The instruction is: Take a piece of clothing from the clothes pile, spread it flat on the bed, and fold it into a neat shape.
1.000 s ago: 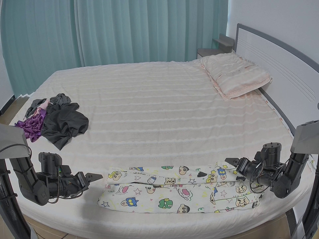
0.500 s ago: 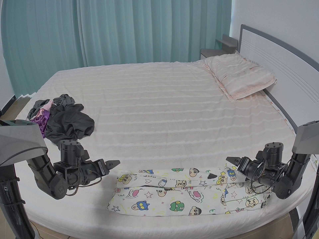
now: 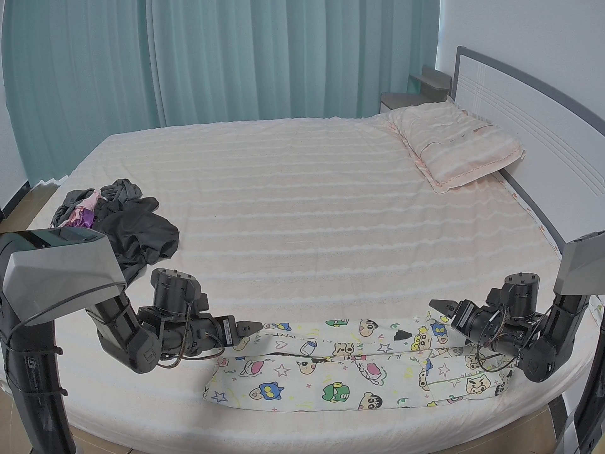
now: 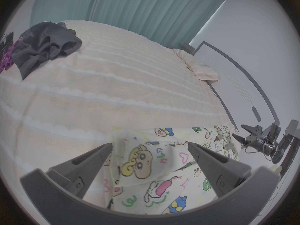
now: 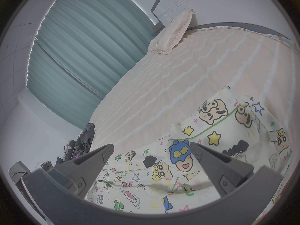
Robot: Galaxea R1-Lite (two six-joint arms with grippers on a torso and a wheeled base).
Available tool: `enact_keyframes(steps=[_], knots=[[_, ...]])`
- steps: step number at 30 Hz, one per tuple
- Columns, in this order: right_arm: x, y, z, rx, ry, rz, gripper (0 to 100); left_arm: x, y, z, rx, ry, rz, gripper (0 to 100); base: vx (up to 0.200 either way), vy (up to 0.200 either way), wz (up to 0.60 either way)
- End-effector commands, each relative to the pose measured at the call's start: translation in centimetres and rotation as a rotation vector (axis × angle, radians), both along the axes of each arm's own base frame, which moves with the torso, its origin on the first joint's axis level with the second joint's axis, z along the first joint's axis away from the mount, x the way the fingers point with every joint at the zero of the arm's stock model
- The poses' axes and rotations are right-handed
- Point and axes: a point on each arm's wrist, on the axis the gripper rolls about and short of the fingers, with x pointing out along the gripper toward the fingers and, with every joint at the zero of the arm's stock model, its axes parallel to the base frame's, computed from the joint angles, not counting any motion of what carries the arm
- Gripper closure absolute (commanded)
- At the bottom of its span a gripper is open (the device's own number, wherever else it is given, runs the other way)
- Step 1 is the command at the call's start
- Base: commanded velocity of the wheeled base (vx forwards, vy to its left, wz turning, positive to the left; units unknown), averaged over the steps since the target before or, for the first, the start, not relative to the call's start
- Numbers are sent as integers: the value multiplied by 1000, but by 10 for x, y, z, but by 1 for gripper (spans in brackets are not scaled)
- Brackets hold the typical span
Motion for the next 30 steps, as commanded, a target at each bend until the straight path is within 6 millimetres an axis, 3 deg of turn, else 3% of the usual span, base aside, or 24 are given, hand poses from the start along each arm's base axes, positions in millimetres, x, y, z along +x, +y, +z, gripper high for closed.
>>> enact_keyframes(steps=[1, 10, 11, 22, 30], knots=[[0, 0, -2, -2, 9, 0, 0, -2, -6, -5, 5, 16, -18, 0, 0, 0, 0], [0, 0, -4, -3, 15, 0, 0, -7, -11, -7, 7, 23, -37, 0, 0, 0, 0], [0, 0, -4, -3, 15, 0, 0, -7, -11, -7, 8, 22, -36, 100, 0, 0, 0], [1, 0, -7, -4, 22, 0, 0, -9, -5, -8, 21, 33, -11, 100, 0, 0, 0], [1, -1, -7, -4, 21, -3, 0, -23, 0, 35, -19, -68, -9, 100, 0, 0, 0]])
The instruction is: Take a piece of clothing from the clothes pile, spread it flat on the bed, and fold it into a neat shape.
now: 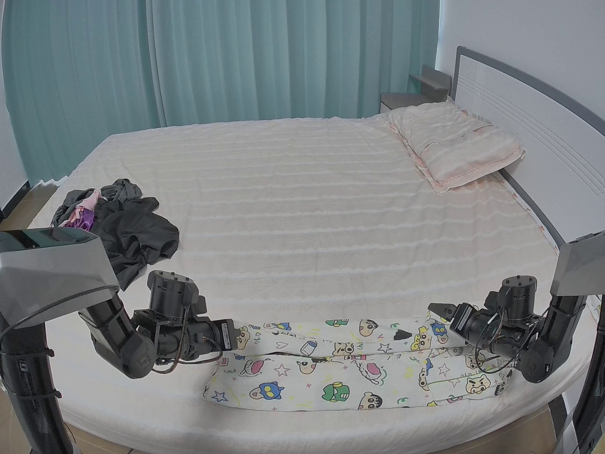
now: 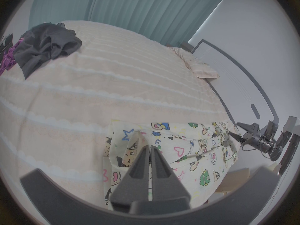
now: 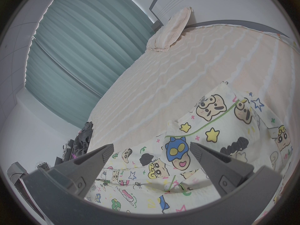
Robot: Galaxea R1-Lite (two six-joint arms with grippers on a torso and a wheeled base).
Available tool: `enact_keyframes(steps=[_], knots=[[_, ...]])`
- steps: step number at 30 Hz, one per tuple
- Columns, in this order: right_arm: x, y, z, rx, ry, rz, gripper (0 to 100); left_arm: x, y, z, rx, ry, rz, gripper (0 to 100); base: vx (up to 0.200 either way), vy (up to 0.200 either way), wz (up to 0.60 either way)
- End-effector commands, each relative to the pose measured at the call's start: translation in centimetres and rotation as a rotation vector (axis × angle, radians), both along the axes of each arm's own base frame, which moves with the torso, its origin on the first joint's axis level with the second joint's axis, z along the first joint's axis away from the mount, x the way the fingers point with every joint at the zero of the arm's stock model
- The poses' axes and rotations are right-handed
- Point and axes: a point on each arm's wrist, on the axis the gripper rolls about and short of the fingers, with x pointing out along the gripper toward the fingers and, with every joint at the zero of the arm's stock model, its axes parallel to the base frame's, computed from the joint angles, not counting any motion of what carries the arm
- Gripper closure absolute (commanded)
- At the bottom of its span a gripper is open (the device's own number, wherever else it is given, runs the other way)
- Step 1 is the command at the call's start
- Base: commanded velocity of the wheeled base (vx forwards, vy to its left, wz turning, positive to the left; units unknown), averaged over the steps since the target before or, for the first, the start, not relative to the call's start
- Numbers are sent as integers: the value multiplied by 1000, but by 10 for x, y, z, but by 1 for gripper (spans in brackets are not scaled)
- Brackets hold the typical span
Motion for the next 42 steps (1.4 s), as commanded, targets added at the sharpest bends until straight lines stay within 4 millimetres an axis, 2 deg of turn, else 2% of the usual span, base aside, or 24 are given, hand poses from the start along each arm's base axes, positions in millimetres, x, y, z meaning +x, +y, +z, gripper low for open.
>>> enact_keyframes(steps=[1, 5, 18, 27, 31, 42], knots=[[1, 0, 0, 1, -1, 0, 0, -12, 3, 32, -31, -76, -3, 100, 0, 0, 0], [1, -1, 0, 1, -2, -2, 0, -27, 7, 38, -30, -74, -20, 100, 0, 0, 0], [0, -1, -1, 0, 4, -2, 0, -62, 18, 11, 100, 25, -132, 100, 0, 0, 0], [-1, -4, 0, -9, 8, -10, 0, -62, 18, -21, 162, 97, -161, 100, 0, 0, 0], [-4, -15, 0, -73, 7, -13, 0, -63, 19, -31, 161, 87, -161, 100, 0, 0, 0], [-13, -44, -9, -231, 51, -21, 0, -67, 20, -37, 151, 55, -155, 100, 0, 0, 0]])
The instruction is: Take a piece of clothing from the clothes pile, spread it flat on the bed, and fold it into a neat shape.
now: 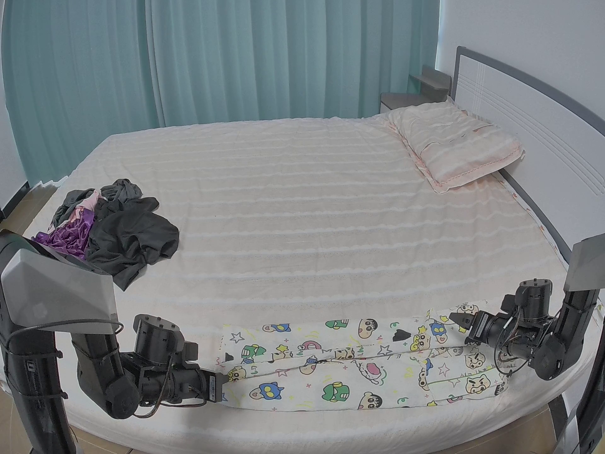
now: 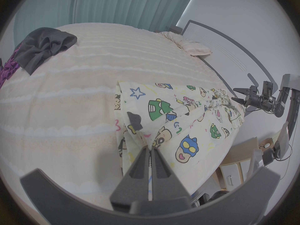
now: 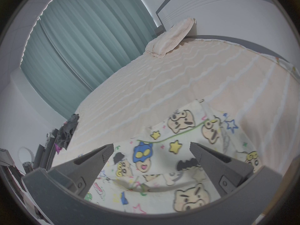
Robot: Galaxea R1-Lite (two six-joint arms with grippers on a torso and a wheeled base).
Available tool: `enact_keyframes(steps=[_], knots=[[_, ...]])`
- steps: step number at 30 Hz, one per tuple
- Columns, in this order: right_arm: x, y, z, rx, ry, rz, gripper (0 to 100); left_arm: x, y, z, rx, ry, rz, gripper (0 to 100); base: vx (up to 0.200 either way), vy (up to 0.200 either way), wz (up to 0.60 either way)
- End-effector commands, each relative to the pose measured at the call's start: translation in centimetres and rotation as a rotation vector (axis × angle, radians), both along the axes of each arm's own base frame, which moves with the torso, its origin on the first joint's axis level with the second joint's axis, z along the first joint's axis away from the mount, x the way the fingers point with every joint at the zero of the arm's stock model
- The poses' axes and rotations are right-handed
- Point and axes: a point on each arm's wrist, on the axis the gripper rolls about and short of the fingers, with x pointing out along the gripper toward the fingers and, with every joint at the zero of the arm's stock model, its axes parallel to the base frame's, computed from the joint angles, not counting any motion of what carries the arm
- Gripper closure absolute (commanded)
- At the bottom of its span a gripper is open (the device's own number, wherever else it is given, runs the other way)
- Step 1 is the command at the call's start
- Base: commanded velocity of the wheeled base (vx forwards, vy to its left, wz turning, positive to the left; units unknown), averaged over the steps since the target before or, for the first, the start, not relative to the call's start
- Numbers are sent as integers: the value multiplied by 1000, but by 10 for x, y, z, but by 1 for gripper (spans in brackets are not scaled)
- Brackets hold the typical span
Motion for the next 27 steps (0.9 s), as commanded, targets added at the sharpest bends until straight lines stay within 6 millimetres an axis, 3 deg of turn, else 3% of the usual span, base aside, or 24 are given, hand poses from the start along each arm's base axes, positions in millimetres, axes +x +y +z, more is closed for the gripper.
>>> enact_keyframes(steps=[1, 10, 27], knots=[[-5, -11, -5, -32, 49, -21, 0, -3, 1, -6, 9, 28, 1, 100, 0, 0, 0], [-4, -33, -12, -87, 115, -53, 0, -3, 1, -5, 7, 24, 2, 100, 0, 0, 0], [11, -34, -40, -87, 160, -32, 0, -2, 1, -3, 2, 15, 5, 100, 0, 0, 0]])
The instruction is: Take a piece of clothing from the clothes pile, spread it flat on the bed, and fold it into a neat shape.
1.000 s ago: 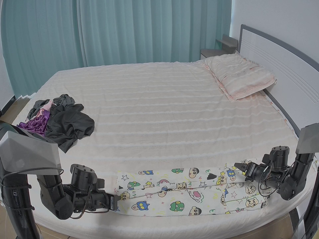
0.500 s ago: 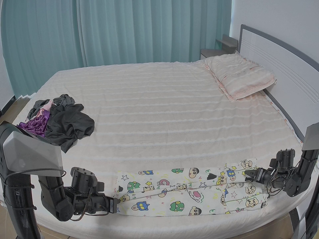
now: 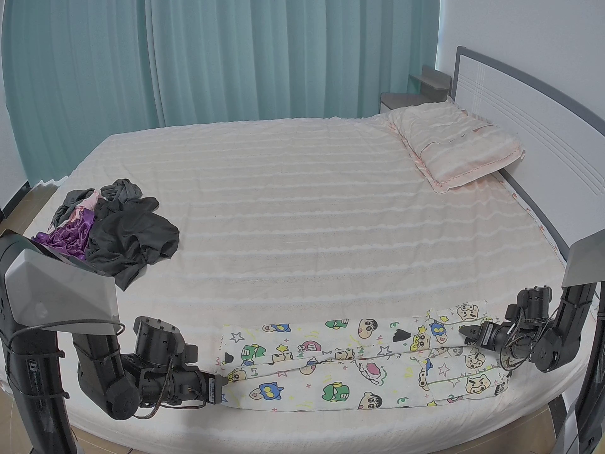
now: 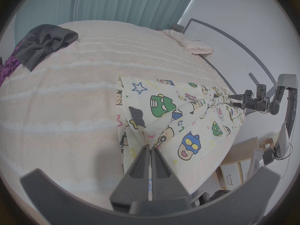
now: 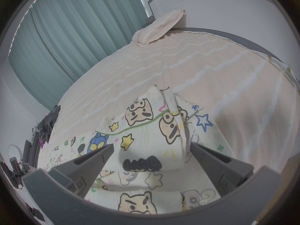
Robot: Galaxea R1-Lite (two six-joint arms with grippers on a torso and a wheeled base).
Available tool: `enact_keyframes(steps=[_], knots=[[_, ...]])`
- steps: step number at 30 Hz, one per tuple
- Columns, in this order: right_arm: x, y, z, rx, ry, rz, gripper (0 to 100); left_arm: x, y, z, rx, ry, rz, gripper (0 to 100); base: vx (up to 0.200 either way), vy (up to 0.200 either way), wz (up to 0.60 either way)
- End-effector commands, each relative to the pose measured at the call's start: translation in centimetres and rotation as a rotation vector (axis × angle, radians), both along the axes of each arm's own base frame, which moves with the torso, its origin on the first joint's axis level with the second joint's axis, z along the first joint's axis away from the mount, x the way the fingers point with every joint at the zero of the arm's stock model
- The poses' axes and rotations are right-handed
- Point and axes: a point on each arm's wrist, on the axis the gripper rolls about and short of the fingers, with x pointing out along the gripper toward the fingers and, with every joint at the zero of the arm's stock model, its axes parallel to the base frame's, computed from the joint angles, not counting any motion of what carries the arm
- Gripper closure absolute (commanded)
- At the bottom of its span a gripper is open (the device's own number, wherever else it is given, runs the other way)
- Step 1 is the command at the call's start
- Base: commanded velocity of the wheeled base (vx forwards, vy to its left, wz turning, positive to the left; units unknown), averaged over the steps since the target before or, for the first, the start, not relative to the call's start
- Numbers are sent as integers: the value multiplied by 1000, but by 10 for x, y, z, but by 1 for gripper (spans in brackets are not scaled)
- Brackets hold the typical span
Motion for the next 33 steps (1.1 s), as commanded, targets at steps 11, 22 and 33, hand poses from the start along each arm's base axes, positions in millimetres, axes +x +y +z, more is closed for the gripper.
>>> enact_keyframes(steps=[11, 22, 33], knots=[[7, -1, -4, 36, -6, 33, 100, 3, 2, 5, -7, -21, 12, 100, 0, 0, 0], [8, -9, 9, 55, -55, 24, 100, 25, 4, 27, -15, -149, 92, 100, 0, 0, 0], [13, -13, 24, 76, -116, 25, 100, 68, -2, 46, 14, -269, 192, 100, 0, 0, 0]])
